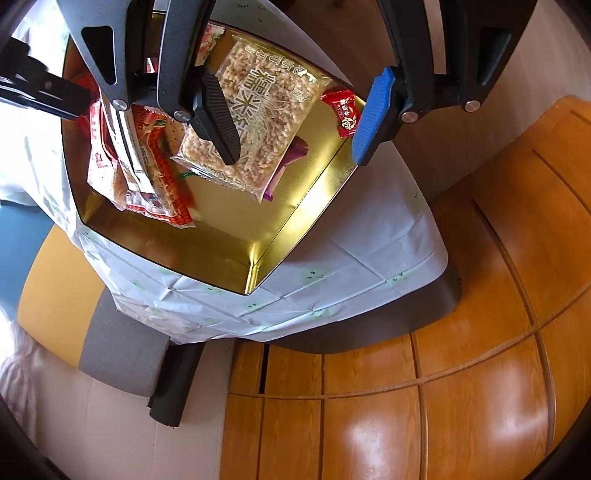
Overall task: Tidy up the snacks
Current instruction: 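Carry the pink-floral bar into the tin and open the right tool, then move the right tool to the white BA ZHEN bag and grasp it, then lift the white bag with the right tool toward the gold tin, then lower the white bag into the tin and open the right tool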
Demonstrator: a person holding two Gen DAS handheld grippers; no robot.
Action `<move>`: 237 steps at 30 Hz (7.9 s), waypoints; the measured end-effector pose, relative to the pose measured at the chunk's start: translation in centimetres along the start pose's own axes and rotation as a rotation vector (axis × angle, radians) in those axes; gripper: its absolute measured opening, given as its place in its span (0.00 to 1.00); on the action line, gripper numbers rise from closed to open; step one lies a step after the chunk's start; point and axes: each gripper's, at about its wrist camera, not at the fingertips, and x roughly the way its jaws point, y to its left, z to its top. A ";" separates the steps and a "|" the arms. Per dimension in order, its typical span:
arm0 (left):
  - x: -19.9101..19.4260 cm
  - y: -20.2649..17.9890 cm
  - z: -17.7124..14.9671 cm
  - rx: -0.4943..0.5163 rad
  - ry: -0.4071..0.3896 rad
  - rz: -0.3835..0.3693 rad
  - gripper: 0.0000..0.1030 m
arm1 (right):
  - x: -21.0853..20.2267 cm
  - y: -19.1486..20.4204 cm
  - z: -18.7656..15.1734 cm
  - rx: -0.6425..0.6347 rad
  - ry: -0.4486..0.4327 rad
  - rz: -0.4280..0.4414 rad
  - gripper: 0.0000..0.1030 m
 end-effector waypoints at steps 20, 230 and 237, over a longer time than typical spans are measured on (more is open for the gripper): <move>-3.0 -5.6 -1.4 0.202 -0.037 -0.163 0.62 | -10.3 -11.8 -5.0 0.082 -0.085 -0.330 0.28; 2.7 -6.8 -2.2 0.238 0.138 -0.321 0.16 | 4.1 -0.6 -0.5 -0.019 -0.007 -0.070 0.12; 2.3 -6.7 -2.3 0.236 0.132 -0.302 0.21 | 3.2 -1.0 -1.1 -0.004 -0.022 -0.062 0.12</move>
